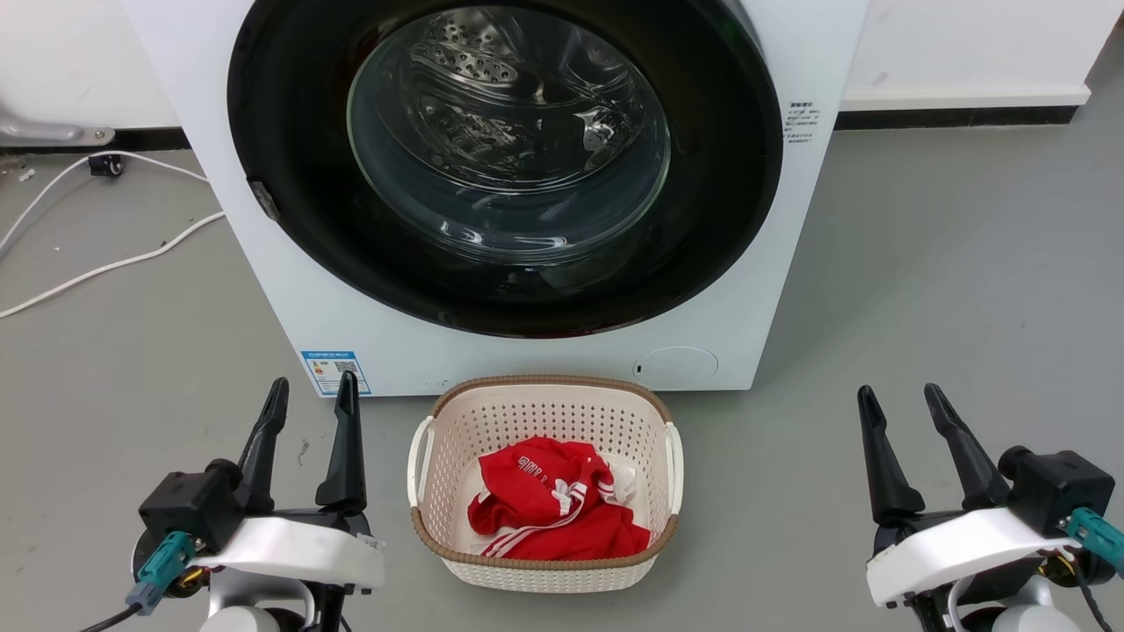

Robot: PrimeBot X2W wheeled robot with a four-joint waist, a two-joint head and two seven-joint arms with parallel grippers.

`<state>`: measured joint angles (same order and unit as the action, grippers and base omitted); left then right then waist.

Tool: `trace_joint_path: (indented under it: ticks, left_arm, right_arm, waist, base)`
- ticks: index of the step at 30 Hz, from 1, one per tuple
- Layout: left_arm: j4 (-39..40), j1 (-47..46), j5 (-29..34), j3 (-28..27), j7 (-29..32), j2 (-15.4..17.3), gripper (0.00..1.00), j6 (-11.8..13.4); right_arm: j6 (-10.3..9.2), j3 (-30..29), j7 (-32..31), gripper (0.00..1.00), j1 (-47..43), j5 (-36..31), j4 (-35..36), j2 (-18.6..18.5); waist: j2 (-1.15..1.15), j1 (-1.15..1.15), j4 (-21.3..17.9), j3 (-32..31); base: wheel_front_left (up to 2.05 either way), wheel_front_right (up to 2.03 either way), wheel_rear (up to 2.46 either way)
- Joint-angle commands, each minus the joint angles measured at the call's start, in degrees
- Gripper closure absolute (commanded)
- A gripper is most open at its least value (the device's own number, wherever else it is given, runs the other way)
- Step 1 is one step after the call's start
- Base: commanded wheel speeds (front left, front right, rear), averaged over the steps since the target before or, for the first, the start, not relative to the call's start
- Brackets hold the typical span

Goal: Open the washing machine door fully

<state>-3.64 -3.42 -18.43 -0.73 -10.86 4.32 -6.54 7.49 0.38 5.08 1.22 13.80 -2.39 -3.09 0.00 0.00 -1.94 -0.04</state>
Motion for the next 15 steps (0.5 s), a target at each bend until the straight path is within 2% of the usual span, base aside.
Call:
trace_joint_path:
  ticks: [1, 15]
  left_arm:
    - [0.6, 0.3, 1.5, 0.1, -0.7, 0.2, 0.00, 0.3]
    - [0.8, 0.9, 7.9, 0.4, -2.2, -0.1, 0.00, 0.9]
  right_arm:
    - [0.00, 0.1, 0.6, 0.00, 0.3, -1.5, 0.6, 0.1]
    - [-0.01, 0.7, 1.8, 0.00, 0.1, -6.1, 0.3, 0.2]
  waist:
    - [0.00, 0.00, 0.0, 0.0]
    - [0.00, 0.00, -0.3, 0.0]
  base:
    - [0.00, 0.00, 0.00]
    - [0.00, 0.00, 0.00]
